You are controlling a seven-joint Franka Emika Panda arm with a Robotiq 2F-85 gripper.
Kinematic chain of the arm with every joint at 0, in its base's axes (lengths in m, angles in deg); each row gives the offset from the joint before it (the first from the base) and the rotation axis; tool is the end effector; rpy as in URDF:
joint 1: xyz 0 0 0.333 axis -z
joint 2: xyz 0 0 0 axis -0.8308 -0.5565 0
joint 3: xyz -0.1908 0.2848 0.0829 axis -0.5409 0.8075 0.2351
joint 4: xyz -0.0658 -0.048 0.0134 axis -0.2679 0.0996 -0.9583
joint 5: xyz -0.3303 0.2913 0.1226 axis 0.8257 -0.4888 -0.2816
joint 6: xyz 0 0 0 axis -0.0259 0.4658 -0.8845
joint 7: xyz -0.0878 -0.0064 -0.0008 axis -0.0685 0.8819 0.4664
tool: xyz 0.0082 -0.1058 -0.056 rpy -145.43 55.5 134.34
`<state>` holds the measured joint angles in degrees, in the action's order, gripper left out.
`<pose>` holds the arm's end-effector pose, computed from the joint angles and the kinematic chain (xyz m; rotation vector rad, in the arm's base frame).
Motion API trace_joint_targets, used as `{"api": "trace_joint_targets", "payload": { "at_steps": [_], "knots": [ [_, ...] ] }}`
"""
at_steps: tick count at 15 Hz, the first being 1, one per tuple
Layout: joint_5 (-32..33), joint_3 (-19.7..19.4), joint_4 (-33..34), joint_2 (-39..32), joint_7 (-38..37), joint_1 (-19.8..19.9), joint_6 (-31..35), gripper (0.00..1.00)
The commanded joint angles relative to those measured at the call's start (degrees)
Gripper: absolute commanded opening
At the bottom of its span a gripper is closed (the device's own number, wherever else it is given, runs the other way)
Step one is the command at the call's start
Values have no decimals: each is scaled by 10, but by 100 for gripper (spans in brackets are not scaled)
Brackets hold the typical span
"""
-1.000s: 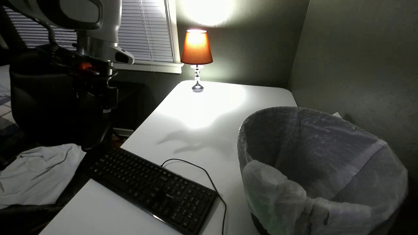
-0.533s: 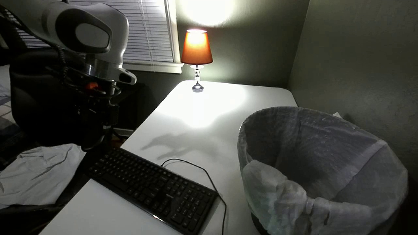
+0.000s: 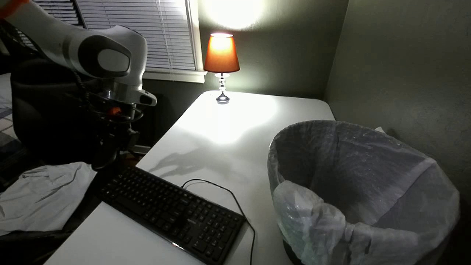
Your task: Press a key at the far left end of the keyboard
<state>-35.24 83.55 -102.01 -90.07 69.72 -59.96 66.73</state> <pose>0.5452 0.0776 0.2183 -2.9603 -0.0628 0.5851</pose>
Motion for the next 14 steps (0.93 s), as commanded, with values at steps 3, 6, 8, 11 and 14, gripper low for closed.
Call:
{"api": "trace_joint_targets", "payload": {
  "at_steps": [3,6,8,11,14],
  "knots": [
    [8,13,29,-43,10,-2,2,12],
    [9,15,39,-57,9,-1,-5,0],
    [10,15,45,-68,5,-2,-9,0],
    [12,13,54,-80,0,-2,-11,0],
    [12,13,61,-92,0,-1,-11,0]
  ]
}}
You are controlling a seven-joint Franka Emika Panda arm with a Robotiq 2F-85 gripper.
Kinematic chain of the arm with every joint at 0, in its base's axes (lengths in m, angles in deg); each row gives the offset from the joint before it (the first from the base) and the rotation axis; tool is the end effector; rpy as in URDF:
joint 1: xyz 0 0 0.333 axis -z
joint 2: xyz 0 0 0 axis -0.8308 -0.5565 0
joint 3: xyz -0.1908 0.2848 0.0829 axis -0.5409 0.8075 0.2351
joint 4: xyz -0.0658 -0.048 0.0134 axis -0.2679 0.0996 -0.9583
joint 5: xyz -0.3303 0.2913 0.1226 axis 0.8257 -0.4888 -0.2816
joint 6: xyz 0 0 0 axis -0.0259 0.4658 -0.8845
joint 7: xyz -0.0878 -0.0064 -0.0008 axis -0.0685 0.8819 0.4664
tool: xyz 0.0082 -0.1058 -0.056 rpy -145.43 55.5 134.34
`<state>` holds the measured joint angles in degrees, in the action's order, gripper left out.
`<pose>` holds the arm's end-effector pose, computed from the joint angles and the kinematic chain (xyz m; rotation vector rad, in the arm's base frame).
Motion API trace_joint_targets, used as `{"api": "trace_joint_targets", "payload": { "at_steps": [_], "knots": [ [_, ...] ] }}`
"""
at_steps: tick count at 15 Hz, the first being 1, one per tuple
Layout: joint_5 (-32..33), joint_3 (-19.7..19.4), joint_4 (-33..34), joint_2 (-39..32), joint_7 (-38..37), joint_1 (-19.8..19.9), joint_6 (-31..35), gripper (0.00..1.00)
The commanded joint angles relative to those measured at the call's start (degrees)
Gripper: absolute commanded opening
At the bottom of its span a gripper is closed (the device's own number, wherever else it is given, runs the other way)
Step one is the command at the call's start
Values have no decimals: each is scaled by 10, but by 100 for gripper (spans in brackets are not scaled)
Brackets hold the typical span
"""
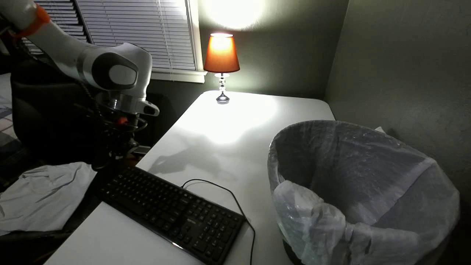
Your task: Press a key at the far left end of the keyboard
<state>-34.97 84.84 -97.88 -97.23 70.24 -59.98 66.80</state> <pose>0.5586 0.0928 0.1761 -2.9394 -0.1081 0.6624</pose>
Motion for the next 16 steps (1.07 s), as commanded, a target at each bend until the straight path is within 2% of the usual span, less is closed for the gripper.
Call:
{"api": "trace_joint_targets", "payload": {
  "at_steps": [1,16],
  "knots": [
    [10,0,23,-24,-6,-1,-13,0],
    [5,4,57,-66,9,3,-20,0]
  ]
}}
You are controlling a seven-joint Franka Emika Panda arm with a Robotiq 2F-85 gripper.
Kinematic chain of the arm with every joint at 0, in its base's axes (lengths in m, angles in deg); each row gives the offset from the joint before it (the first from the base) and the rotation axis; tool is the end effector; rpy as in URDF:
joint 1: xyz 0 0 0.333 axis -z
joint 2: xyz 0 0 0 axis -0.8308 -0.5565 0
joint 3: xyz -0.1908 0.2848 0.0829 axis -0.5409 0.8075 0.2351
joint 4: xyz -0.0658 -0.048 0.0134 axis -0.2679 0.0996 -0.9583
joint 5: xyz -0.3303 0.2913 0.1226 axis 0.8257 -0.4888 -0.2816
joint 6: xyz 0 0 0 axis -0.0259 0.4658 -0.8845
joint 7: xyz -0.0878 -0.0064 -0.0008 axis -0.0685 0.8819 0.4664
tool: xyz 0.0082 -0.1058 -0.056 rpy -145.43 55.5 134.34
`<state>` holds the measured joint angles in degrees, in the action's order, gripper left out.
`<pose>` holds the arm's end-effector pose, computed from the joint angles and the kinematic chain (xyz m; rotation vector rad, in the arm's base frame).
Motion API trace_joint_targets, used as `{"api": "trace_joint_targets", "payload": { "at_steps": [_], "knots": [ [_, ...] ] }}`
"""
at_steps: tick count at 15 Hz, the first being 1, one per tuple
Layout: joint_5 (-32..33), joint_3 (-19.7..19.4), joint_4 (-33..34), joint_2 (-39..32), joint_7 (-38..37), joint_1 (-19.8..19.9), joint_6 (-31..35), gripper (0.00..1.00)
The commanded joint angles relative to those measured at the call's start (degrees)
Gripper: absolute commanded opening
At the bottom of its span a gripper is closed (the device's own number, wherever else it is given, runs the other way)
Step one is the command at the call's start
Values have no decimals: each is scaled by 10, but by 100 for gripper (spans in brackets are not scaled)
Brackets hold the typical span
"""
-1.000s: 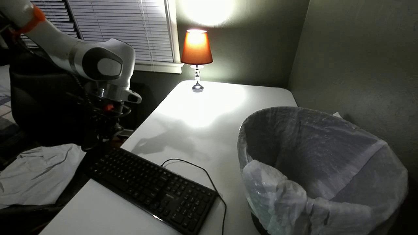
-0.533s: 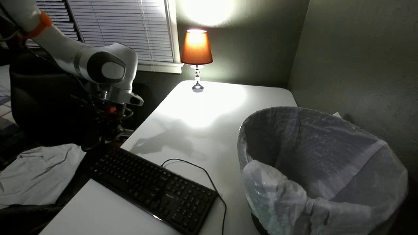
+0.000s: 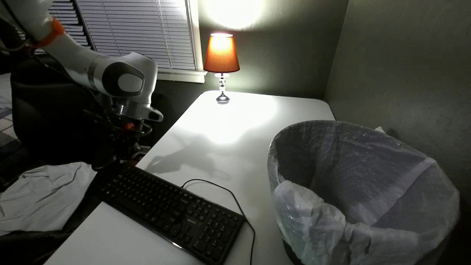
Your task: Press a key at the far left end of the keyboard
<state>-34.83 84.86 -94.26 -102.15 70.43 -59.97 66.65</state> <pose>0.5727 0.0951 0.1497 -2.9275 -0.1118 0.6988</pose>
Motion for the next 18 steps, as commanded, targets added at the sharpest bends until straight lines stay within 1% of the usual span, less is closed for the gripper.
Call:
{"api": "trace_joint_targets", "payload": {
  "at_steps": [1,18],
  "knots": [
    [4,4,23,-19,8,3,-18,0],
    [4,6,60,-55,24,4,-36,0]
  ]
}}
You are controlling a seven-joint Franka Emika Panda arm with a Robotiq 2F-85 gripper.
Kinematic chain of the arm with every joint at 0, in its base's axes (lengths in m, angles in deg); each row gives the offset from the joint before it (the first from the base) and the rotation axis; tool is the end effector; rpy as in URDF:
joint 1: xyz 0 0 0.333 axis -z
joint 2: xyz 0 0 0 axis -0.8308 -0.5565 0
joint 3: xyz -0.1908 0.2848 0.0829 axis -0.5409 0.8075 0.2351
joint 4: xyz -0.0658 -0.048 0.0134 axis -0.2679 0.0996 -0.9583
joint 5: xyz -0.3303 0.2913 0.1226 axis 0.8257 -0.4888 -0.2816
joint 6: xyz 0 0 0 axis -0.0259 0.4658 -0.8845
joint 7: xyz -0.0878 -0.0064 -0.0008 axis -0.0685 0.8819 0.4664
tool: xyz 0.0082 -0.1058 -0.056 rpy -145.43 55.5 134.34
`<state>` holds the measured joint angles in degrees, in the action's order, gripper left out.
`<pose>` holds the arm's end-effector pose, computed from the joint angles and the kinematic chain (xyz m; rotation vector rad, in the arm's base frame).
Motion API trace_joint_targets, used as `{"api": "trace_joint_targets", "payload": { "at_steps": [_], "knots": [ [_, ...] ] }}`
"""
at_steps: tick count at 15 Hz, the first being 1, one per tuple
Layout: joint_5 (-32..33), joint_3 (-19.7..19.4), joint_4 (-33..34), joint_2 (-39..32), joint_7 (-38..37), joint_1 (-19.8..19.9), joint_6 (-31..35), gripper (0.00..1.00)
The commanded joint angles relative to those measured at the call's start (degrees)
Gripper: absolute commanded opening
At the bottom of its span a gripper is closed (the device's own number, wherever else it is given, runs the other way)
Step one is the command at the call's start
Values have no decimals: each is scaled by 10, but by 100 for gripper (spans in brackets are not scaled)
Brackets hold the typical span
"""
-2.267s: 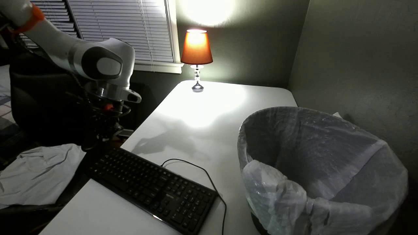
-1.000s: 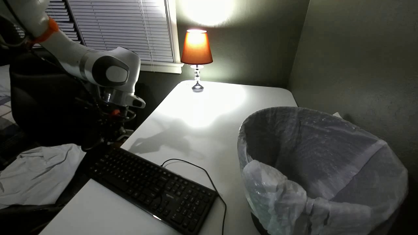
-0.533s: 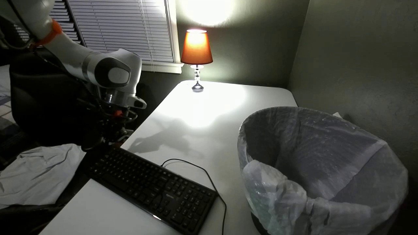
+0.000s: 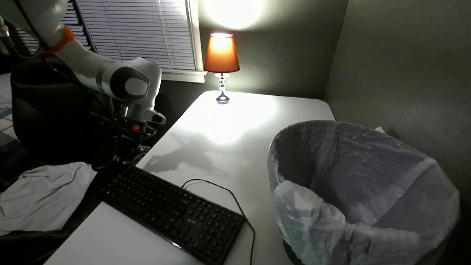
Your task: Press a key at the far left end of the keyboard
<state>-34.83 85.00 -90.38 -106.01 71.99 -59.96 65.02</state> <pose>0.5868 0.0991 0.1335 -2.9037 -0.1546 0.7347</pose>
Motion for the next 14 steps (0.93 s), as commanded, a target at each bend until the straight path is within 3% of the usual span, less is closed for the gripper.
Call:
{"api": "trace_joint_targets", "payload": {
  "at_steps": [1,14],
  "knots": [
    [3,5,22,-18,8,4,-20,0],
    [3,7,44,-39,21,5,-17,0]
  ]
}}
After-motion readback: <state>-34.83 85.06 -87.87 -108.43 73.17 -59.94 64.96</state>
